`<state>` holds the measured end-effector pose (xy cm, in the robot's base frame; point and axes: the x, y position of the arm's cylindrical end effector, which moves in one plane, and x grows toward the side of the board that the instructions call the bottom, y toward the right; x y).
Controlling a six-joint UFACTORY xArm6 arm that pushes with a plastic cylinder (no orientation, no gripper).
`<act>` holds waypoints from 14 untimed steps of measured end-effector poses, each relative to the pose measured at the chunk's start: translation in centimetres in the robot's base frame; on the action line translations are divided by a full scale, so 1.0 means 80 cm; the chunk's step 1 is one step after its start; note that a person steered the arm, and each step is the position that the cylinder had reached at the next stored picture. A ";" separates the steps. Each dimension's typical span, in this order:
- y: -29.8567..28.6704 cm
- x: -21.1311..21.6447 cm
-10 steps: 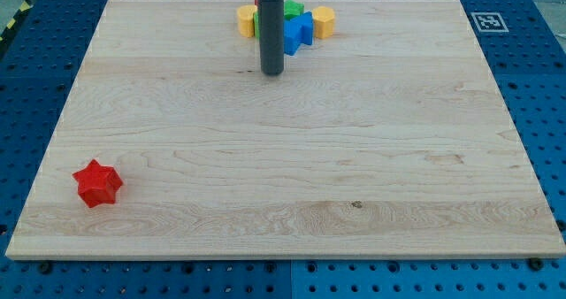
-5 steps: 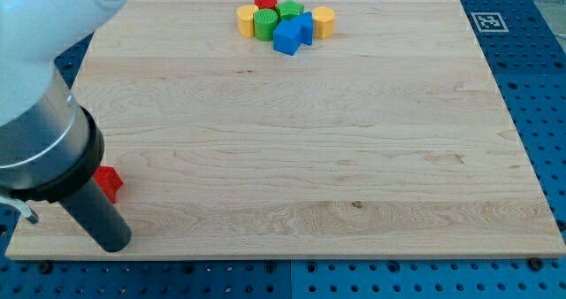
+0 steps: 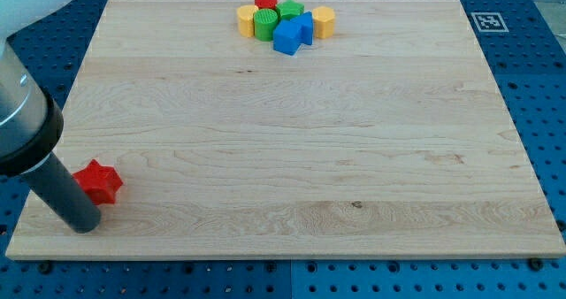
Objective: Slide the red star to the center left
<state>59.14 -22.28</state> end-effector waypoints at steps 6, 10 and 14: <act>0.013 -0.084; 0.114 -0.090; 0.085 -0.169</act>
